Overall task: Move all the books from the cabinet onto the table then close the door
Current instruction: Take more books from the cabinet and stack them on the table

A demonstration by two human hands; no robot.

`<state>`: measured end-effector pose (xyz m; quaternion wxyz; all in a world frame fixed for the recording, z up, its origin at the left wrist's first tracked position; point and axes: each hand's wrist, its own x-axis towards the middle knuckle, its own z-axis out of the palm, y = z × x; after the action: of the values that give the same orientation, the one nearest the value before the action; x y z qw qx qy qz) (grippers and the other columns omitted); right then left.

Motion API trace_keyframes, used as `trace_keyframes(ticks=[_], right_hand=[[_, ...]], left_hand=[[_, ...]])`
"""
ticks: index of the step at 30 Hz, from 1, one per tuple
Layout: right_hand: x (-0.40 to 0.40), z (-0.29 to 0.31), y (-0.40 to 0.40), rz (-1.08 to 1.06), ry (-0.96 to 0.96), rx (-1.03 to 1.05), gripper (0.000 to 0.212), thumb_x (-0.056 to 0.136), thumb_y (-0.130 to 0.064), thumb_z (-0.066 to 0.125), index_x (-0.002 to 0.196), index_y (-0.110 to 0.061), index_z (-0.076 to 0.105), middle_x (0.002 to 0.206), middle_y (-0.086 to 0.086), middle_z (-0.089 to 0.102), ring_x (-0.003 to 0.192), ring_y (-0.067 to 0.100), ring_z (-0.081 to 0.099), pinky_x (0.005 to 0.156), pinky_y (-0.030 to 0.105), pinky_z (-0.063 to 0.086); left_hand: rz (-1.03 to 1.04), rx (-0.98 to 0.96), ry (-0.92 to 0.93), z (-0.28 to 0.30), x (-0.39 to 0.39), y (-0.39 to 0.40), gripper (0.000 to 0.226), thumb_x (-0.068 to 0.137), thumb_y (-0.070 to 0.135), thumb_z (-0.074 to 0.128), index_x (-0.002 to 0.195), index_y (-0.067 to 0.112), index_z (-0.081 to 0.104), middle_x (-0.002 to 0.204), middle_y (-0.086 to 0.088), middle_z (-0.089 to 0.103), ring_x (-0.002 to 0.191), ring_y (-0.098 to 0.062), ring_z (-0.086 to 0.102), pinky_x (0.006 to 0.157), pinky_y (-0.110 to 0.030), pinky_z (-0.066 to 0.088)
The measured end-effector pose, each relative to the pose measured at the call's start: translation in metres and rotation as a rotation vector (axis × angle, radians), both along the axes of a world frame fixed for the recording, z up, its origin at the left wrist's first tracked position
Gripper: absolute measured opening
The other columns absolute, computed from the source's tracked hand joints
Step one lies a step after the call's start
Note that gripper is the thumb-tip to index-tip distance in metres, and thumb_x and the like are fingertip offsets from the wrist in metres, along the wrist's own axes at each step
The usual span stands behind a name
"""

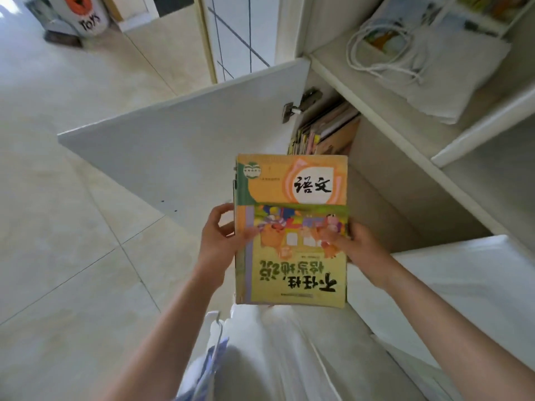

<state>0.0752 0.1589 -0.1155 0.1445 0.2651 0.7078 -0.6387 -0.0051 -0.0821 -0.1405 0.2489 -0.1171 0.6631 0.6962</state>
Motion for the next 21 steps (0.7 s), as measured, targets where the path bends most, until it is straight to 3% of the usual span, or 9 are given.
trace_keyframes(ticks=[4,7,11,15,18,21], right_hand=[[0.005,0.023,-0.041,-0.032,0.03,0.017,0.03,0.084,-0.052,0.062,0.104,-0.031,0.063,0.103,-0.001,0.073,0.095,0.02,0.07,0.088,0.045,0.053],[0.009,0.038,-0.068,-0.031,0.038,0.059,0.018,0.093,-0.038,0.056,0.104,-0.025,0.062,0.098,-0.002,0.073,0.094,0.018,0.069,0.085,0.039,0.054],[0.02,0.055,-0.098,0.09,0.028,0.077,0.014,0.087,-0.017,0.06,0.101,-0.021,0.059,0.095,0.001,0.072,0.09,0.02,0.069,0.077,0.038,0.054],[0.037,0.06,-0.13,0.213,0.03,0.123,0.024,0.086,-0.02,0.062,0.106,-0.024,0.048,0.1,0.0,0.069,0.09,0.016,0.069,0.076,0.041,0.058],[0.051,0.062,-0.162,0.303,0.063,0.143,0.027,0.087,-0.017,0.06,0.109,-0.023,0.046,0.097,-0.003,0.068,0.086,0.01,0.069,0.07,0.032,0.058],[0.067,0.067,-0.2,0.39,0.111,0.159,0.03,0.088,-0.013,0.059,0.114,-0.023,0.047,0.095,-0.003,0.068,0.082,0.009,0.068,0.064,0.025,0.056]], left_hand=[[0.193,0.056,-0.107,0.031,0.027,-0.019,0.044,0.08,0.013,0.076,0.118,0.023,0.056,0.094,-0.012,0.076,0.079,-0.032,0.074,0.064,-0.042,0.06],[0.247,0.097,-0.147,0.047,0.048,-0.039,0.041,0.086,0.018,0.071,0.122,0.026,0.054,0.095,-0.01,0.076,0.078,-0.03,0.074,0.061,-0.04,0.06],[0.194,0.09,-0.129,0.062,0.078,-0.067,0.055,0.084,0.02,0.069,0.134,0.024,0.044,0.108,-0.008,0.072,0.088,-0.029,0.074,0.07,-0.043,0.06],[0.192,-0.003,-0.05,0.068,0.114,-0.093,0.079,0.07,0.025,0.078,0.137,0.024,0.037,0.113,-0.005,0.068,0.091,-0.023,0.073,0.072,-0.043,0.061],[0.24,-0.131,0.038,0.063,0.144,-0.123,0.086,0.067,0.034,0.085,0.138,0.024,0.038,0.113,0.004,0.068,0.095,-0.018,0.072,0.079,-0.047,0.06],[0.286,-0.303,0.117,0.058,0.179,-0.158,0.09,0.068,0.048,0.081,0.142,0.035,0.031,0.129,0.01,0.059,0.109,-0.013,0.066,0.089,-0.045,0.057]])
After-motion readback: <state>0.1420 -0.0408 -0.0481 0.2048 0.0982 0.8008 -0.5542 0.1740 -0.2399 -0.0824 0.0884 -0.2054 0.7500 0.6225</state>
